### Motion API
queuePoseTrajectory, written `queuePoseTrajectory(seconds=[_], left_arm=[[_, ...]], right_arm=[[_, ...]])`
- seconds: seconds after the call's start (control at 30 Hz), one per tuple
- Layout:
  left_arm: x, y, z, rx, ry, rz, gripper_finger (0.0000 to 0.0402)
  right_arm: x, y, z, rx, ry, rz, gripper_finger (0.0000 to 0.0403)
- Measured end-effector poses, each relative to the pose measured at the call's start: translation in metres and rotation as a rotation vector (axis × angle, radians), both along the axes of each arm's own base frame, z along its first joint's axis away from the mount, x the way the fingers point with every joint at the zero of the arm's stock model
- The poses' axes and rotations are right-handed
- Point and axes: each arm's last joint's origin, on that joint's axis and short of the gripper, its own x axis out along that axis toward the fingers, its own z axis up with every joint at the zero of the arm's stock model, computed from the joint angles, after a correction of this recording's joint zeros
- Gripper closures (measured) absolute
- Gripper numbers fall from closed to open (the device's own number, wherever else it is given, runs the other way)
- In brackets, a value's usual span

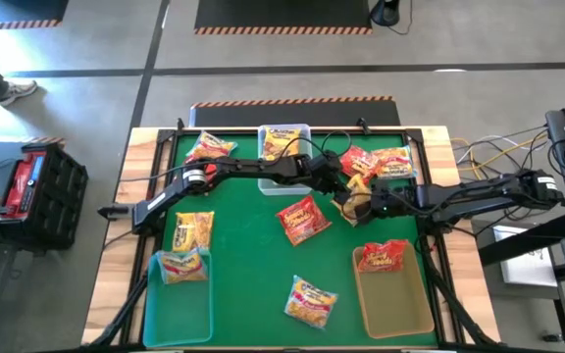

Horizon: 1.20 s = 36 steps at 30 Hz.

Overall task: Sort Maruchan noodles
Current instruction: Put the right yellow noodle pack into the transparent bin

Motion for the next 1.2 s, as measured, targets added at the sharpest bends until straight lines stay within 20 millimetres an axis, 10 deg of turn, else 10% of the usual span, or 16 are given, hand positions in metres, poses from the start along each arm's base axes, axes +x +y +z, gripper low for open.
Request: queuePoseTrajectory(seconds=[0.87, 1.2], left_arm=[[-0.001, -0.007, -0.004, -0.056, 0.037, 0.030, 0.0181], [-0.002, -0.007, -0.005, -0.059, 0.050, 0.030, 0.0258]], right_arm=[[0.027, -0.004, -0.017, -0.286, 0.051, 0.349, 0.0339], [0.028, -0.003, -0.010, -0.263, -0.008, 0.365, 0.0339]])
